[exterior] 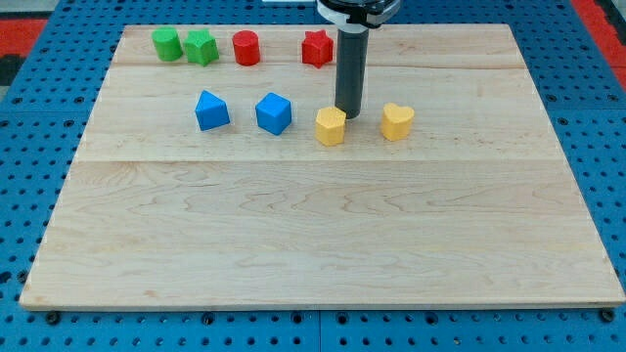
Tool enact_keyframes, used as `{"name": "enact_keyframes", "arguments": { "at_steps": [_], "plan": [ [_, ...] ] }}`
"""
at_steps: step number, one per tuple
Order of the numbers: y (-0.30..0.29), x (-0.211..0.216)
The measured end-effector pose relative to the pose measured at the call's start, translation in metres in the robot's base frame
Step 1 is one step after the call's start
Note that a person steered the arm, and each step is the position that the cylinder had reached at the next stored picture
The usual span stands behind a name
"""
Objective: Point at the red circle and the green star
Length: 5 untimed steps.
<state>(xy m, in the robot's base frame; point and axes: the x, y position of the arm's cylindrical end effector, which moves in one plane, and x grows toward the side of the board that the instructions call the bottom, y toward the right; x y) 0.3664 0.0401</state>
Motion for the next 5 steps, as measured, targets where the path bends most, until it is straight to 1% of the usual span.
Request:
{"name": "enact_keyframes", "arguments": {
  "at_steps": [5],
  "plan": [
    [0.003,-0.0003]
  ]
}}
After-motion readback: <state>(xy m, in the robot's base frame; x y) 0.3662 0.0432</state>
